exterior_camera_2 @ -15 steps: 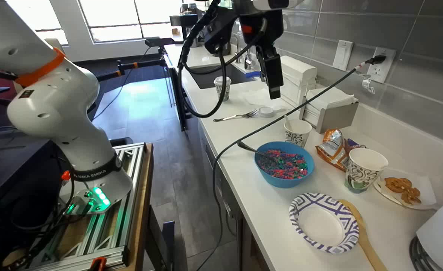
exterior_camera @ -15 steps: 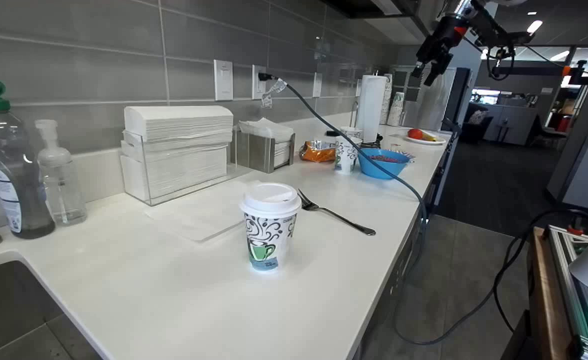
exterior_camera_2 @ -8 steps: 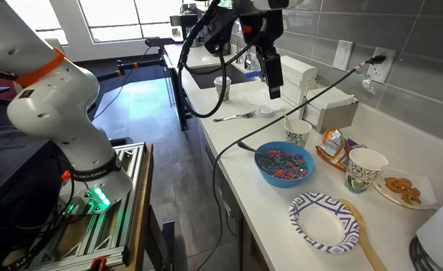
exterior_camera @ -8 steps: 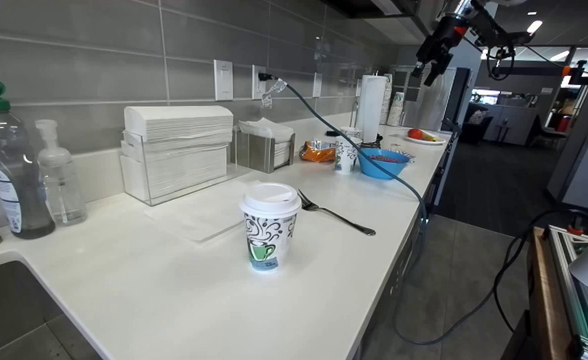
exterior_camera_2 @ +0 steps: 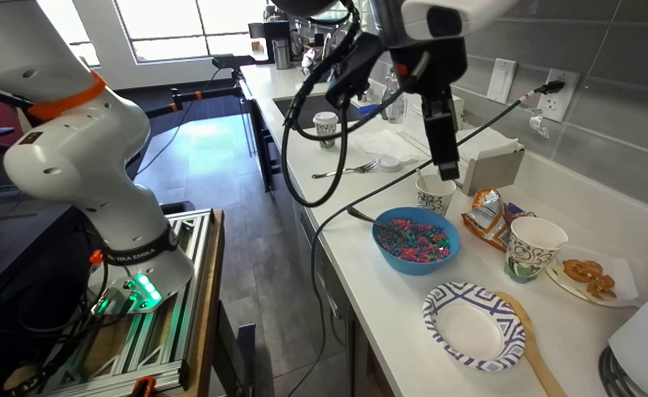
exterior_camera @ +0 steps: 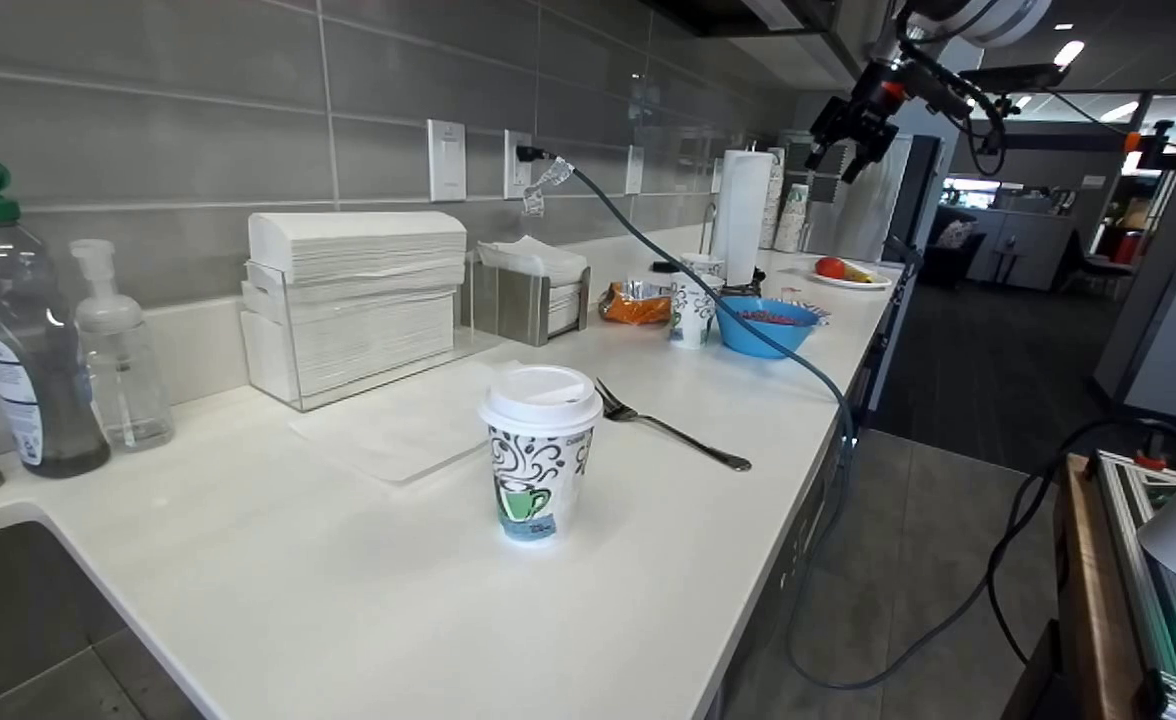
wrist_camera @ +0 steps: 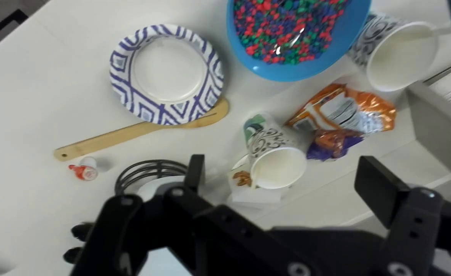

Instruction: Put the wooden spoon in the blue bowl, then remove it, then remove the silver spoon out of the blue bowl

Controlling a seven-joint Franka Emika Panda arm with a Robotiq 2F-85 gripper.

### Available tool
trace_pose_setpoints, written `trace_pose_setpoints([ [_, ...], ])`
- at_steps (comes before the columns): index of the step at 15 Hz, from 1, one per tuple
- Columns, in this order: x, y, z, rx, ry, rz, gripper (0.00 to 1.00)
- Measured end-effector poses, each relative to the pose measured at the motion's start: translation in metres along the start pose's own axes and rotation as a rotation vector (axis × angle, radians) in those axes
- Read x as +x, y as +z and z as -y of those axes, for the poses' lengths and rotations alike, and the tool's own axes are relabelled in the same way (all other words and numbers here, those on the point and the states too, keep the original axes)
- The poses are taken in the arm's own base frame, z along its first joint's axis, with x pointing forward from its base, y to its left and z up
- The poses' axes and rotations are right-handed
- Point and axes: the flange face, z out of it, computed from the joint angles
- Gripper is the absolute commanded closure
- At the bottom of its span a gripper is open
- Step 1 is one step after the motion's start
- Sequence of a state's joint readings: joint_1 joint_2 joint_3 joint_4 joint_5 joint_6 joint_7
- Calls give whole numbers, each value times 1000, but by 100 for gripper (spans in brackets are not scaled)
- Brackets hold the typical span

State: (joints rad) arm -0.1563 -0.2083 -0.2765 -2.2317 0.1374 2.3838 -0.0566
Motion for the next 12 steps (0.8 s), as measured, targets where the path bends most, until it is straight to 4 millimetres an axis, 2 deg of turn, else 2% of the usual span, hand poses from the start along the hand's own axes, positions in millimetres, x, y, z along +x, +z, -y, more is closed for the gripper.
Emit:
trace_pose_setpoints([
  [5,39,53,-60,-134,224,-29,0],
  [9,63,96,-111,-218,423,-18,0],
  [12,77,124,-141,-275,570,-24,0],
])
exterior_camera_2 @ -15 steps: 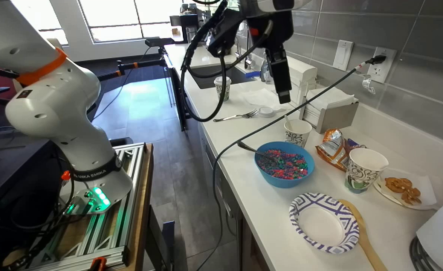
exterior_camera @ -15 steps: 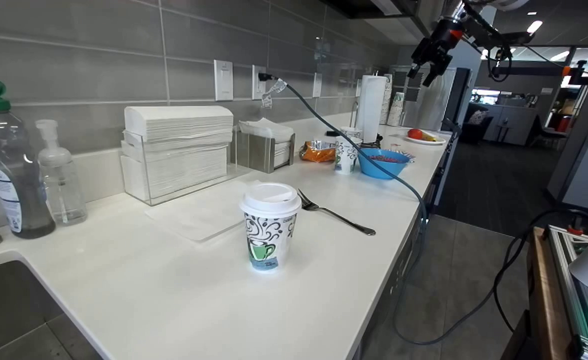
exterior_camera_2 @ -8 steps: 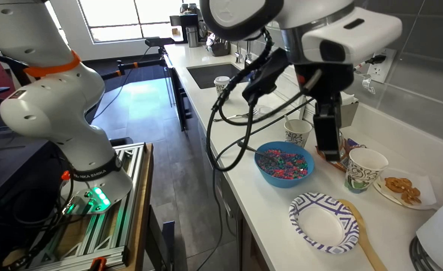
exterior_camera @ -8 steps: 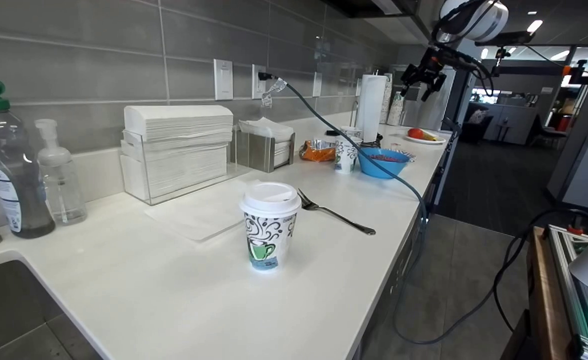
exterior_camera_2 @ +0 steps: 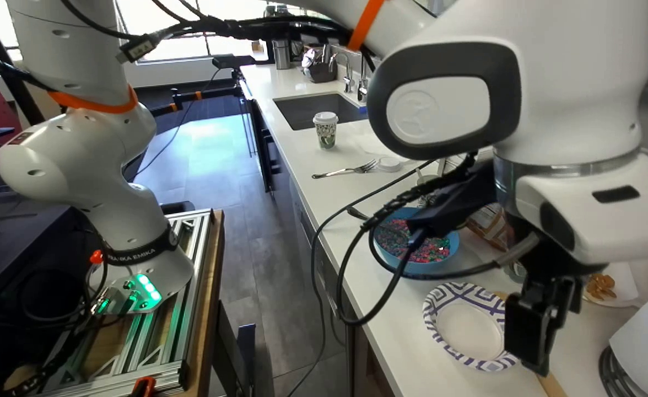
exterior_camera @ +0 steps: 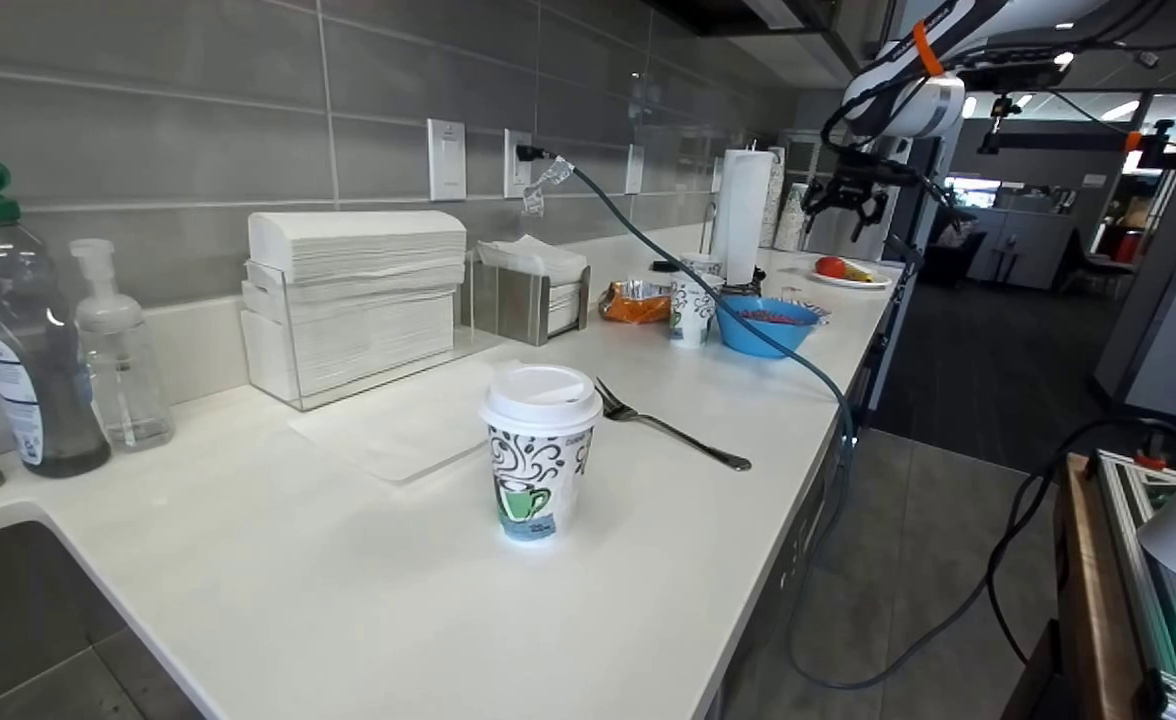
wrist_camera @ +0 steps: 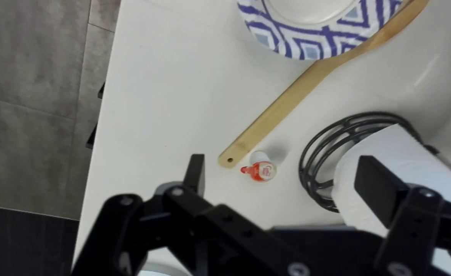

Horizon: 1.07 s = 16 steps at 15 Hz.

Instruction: Put the wooden spoon in the blue bowl, then remove it, then remove the silver spoon out of the blue bowl

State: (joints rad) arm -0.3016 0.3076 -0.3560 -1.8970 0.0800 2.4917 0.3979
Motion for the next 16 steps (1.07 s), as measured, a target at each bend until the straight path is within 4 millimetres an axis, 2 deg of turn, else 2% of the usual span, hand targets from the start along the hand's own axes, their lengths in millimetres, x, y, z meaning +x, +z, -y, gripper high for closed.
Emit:
trace_pose_setpoints([
  [2,9,19,-5,-31,56,0,0],
  [3,9,22,-5,-34,53,3,0],
  [7,10,13,-2,-22,50,-7,0],
  [10,10,18,-2,-52,81,-16,0],
  [12,11,32,1,-93,171,-35,0],
  [16,5,78,22,-143,367,-67,0],
])
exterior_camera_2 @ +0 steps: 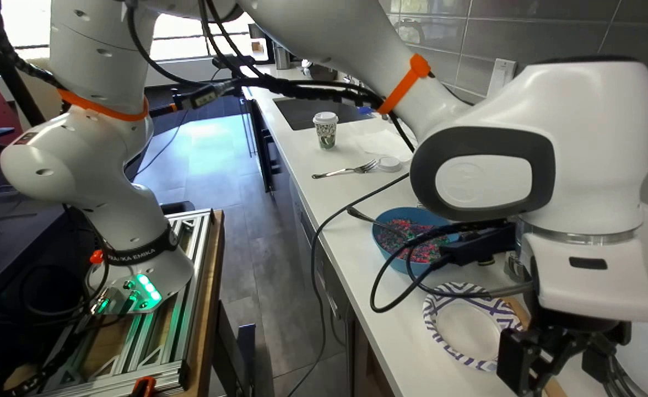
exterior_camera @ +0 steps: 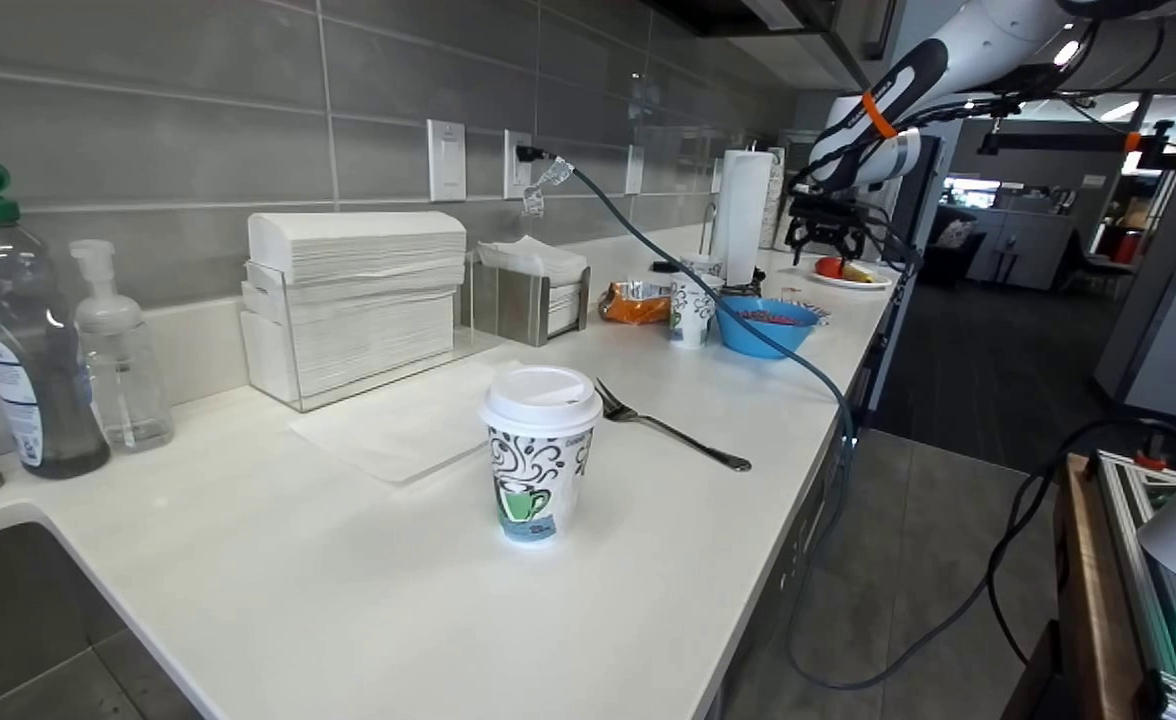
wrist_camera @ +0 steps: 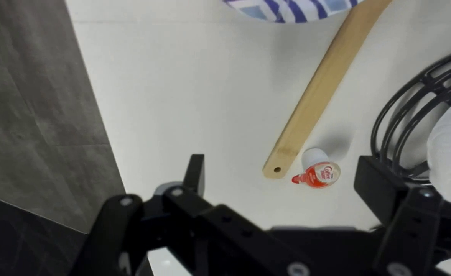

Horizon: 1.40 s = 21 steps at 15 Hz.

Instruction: Put the wooden spoon in the blue bowl, then remove it, then remove the silver spoon out of the blue bowl

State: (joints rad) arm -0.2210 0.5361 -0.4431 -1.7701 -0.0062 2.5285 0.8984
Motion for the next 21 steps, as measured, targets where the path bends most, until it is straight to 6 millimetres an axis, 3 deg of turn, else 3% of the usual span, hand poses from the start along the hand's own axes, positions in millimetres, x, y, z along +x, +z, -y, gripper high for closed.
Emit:
trace_pose_setpoints([
  [4,-6,32,19,-62,104,12,0],
  [12,26,56,33,-158,185,85,0],
  [20,34,95,39,-118,192,155,0],
  [21,35,97,40,-121,191,158,5],
])
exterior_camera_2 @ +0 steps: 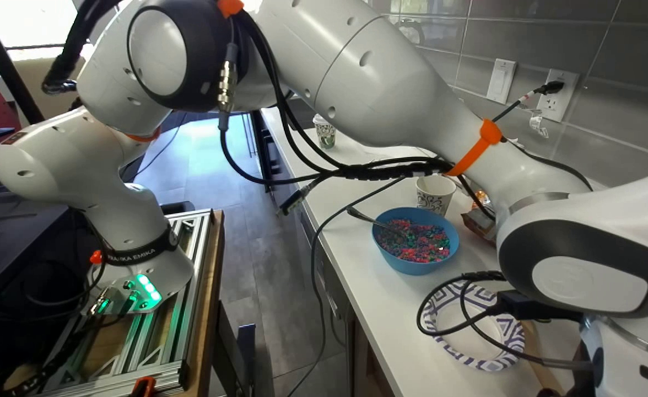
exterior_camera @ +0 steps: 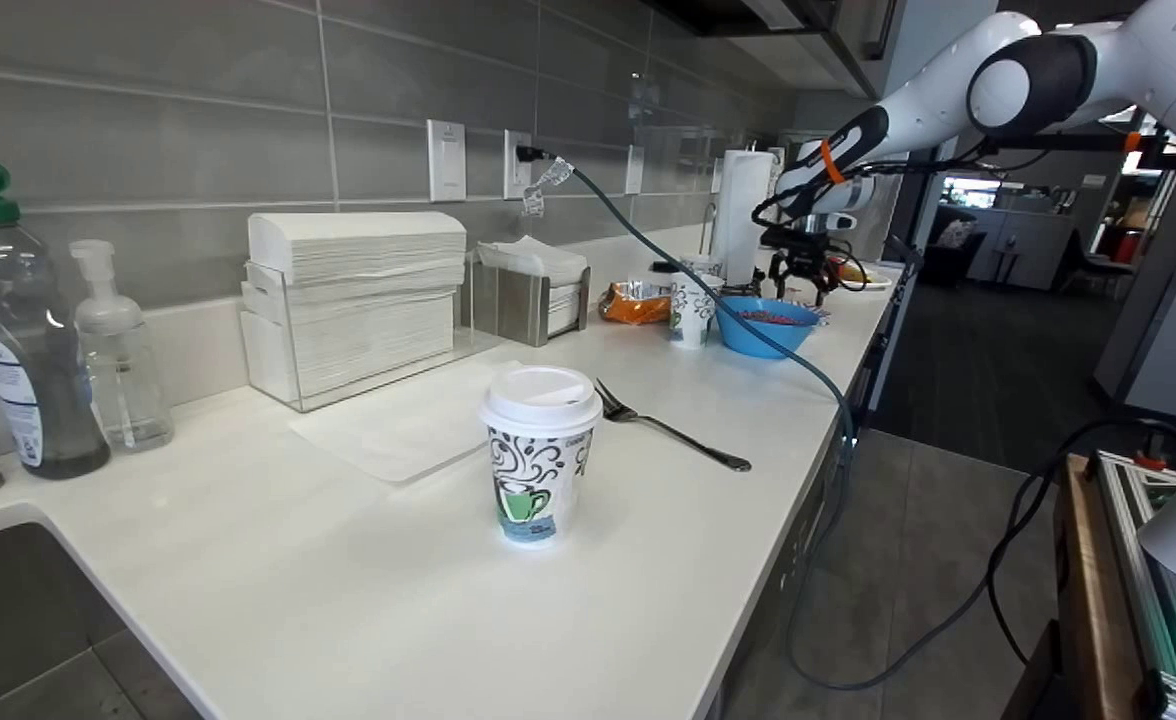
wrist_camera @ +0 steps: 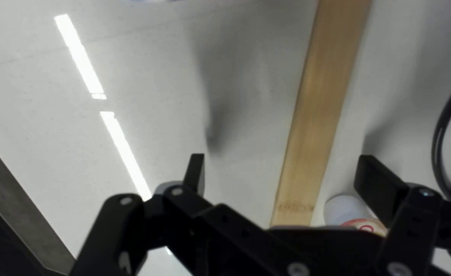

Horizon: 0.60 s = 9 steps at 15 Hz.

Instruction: Put the wooden spoon in the blue bowl, then remove it, then remove the silver spoon out of the blue bowl

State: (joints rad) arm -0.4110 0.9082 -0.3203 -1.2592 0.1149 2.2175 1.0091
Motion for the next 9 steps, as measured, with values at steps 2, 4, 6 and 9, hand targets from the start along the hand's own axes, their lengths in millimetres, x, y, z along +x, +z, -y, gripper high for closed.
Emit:
trace_pose_setpoints([
  [2,2,3,2,-16,-6,7,22],
  [4,2,4,5,-33,-14,15,36],
  [6,1,4,9,-45,-24,21,54],
  [9,0,-1,16,-47,-39,21,76],
])
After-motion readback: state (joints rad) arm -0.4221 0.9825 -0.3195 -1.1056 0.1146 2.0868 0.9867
